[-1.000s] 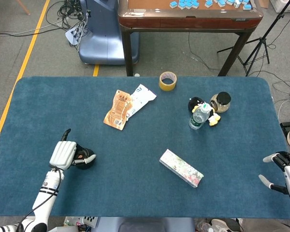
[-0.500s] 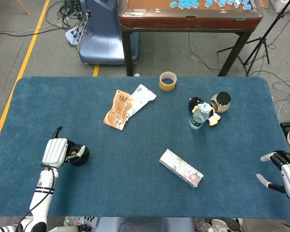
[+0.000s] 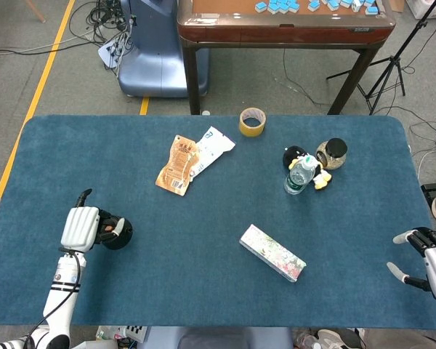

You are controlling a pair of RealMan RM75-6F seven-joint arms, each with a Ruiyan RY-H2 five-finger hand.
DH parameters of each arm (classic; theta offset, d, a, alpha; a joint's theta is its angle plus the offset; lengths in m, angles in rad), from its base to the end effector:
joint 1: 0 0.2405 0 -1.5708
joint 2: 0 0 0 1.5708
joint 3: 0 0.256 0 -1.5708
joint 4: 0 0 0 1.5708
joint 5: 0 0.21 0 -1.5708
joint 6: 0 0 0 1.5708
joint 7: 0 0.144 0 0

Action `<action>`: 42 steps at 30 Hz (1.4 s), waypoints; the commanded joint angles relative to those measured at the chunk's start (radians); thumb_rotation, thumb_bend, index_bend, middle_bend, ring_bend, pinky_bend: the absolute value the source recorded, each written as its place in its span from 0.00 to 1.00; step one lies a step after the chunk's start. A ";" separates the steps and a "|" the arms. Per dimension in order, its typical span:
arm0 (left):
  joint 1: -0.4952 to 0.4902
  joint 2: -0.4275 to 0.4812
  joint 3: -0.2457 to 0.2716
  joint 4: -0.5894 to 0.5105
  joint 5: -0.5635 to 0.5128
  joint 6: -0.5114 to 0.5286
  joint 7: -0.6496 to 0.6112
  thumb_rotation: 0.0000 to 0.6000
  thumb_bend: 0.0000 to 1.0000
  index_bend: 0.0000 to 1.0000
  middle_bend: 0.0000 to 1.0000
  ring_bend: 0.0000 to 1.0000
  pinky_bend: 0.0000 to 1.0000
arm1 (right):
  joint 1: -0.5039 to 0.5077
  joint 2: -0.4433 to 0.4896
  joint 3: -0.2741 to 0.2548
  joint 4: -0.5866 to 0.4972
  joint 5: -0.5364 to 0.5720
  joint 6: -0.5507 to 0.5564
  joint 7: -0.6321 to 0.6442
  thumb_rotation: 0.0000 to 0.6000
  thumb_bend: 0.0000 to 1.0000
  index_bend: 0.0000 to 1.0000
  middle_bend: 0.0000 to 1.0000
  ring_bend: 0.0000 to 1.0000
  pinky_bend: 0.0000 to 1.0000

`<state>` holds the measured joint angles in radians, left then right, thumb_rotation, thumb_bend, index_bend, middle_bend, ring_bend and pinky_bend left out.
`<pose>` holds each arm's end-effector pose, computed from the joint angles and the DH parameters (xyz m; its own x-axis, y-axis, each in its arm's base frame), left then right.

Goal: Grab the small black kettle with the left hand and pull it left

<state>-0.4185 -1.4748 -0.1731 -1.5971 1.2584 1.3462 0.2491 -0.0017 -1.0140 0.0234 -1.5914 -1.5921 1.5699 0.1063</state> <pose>-0.2147 0.2854 0.0531 0.2626 0.0074 0.9649 0.9581 -0.1207 -0.2598 -0.3205 -0.1483 0.1965 0.4167 0.0194 0.9088 -0.9086 -0.0225 0.4171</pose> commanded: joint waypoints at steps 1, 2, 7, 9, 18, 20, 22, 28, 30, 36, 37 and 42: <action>0.001 0.004 0.001 -0.004 0.003 -0.004 -0.003 0.61 0.34 1.00 1.00 0.99 0.10 | 0.000 0.000 0.000 0.001 0.001 0.000 0.002 1.00 0.20 0.41 0.41 0.26 0.28; 0.002 0.006 0.002 -0.003 0.005 -0.005 0.000 0.63 0.34 1.00 1.00 0.99 0.11 | 0.000 0.000 0.000 0.002 0.001 0.001 0.003 1.00 0.20 0.41 0.41 0.26 0.28; 0.003 0.014 0.006 -0.010 0.011 -0.012 0.003 0.69 0.34 1.00 1.00 0.99 0.17 | -0.001 -0.002 -0.001 0.008 0.000 0.001 0.009 1.00 0.20 0.41 0.41 0.26 0.28; 0.004 0.015 0.007 -0.012 0.013 -0.011 0.006 0.70 0.34 1.00 1.00 0.99 0.19 | -0.001 -0.003 -0.001 0.011 0.001 0.001 0.012 1.00 0.20 0.41 0.41 0.26 0.28; 0.005 0.025 0.007 -0.023 0.020 -0.014 0.016 0.84 0.34 1.00 1.00 0.99 0.34 | -0.003 -0.006 -0.002 0.021 0.001 0.002 0.025 1.00 0.20 0.41 0.41 0.25 0.28; 0.005 0.025 0.006 -0.024 0.021 -0.015 0.017 0.84 0.34 1.00 1.00 0.99 0.36 | -0.003 -0.005 -0.002 0.021 0.001 0.004 0.027 1.00 0.19 0.41 0.41 0.25 0.28; 0.005 0.026 0.008 -0.024 0.020 -0.018 0.020 0.84 0.34 1.00 1.00 0.99 0.39 | -0.004 -0.006 -0.002 0.022 0.001 0.005 0.028 1.00 0.20 0.41 0.41 0.25 0.28; 0.006 0.027 0.009 -0.024 0.017 -0.025 0.024 0.84 0.34 1.00 1.00 0.99 0.43 | -0.003 -0.007 -0.002 0.024 0.004 0.002 0.029 1.00 0.19 0.41 0.41 0.25 0.28; 0.006 0.027 0.009 -0.024 0.016 -0.026 0.024 0.84 0.34 1.00 1.00 0.99 0.43 | -0.002 -0.008 -0.001 0.024 0.004 0.000 0.029 1.00 0.19 0.41 0.41 0.25 0.28; 0.008 0.028 0.008 -0.025 0.016 -0.025 0.026 0.85 0.34 1.00 1.00 0.99 0.43 | 0.002 -0.010 -0.001 0.027 0.003 -0.005 0.031 1.00 0.20 0.41 0.41 0.25 0.28; 0.008 0.029 0.008 -0.025 0.016 -0.025 0.027 0.86 0.34 1.00 1.00 0.99 0.43 | 0.002 -0.010 -0.001 0.027 0.003 -0.006 0.031 1.00 0.20 0.41 0.41 0.25 0.28; 0.008 0.024 0.014 -0.009 0.039 -0.010 0.052 0.88 0.34 1.00 1.00 0.99 0.43 | 0.002 -0.009 -0.001 0.027 0.004 -0.006 0.032 1.00 0.19 0.41 0.41 0.25 0.28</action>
<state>-0.4101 -1.4493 -0.1614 -1.6115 1.2911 1.3314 0.2938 0.0008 -1.0234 0.0223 -1.5643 -1.5882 1.5641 0.1378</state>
